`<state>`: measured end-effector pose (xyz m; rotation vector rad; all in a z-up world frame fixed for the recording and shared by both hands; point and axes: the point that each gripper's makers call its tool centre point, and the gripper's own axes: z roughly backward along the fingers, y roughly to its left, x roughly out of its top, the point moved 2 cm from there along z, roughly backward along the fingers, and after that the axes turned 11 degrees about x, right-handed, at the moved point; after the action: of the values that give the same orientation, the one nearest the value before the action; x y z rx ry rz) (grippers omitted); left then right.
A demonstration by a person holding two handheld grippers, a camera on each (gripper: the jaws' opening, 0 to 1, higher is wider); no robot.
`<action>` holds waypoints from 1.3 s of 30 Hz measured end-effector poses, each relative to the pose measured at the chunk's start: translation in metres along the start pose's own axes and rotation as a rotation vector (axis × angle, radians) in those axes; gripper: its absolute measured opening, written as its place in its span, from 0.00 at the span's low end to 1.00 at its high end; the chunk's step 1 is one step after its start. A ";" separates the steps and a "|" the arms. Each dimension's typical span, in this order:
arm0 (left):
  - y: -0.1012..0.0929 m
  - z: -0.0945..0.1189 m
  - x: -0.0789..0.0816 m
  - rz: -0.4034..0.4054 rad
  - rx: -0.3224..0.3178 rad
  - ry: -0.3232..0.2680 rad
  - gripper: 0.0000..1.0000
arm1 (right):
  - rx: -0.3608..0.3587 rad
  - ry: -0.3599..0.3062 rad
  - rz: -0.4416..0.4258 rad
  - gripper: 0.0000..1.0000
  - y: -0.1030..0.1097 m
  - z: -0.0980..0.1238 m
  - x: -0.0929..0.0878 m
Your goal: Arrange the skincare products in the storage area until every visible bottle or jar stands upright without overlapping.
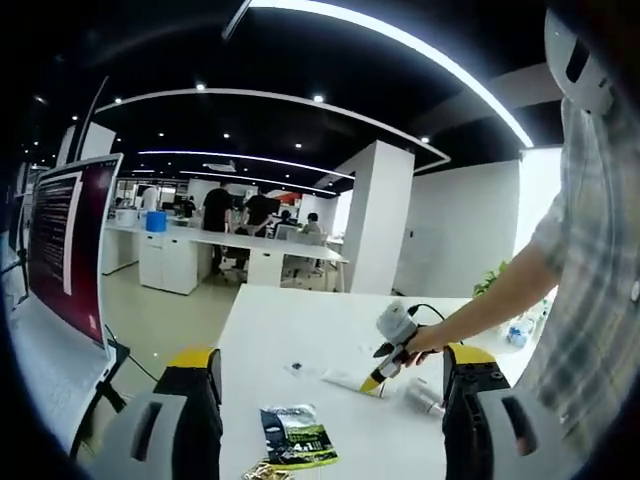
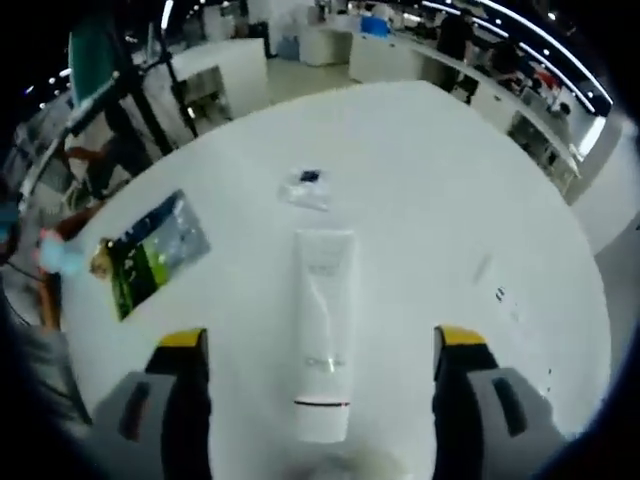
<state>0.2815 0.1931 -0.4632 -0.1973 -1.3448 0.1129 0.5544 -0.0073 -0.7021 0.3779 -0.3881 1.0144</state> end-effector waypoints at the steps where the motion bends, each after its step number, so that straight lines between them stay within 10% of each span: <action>1: 0.002 0.001 -0.001 0.001 0.004 0.005 0.94 | 0.000 0.012 0.005 0.85 0.000 -0.002 -0.001; 31: 0.018 -0.008 -0.012 0.015 0.056 0.056 0.92 | 0.044 0.120 -0.042 0.31 -0.015 -0.033 -0.015; 39: 0.024 -0.009 -0.013 0.029 0.081 0.056 0.91 | 0.054 0.116 -0.025 0.31 -0.015 -0.035 -0.015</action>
<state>0.2881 0.2136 -0.4826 -0.1509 -1.2791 0.1843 0.5653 -0.0093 -0.7412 0.3700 -0.2508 1.0185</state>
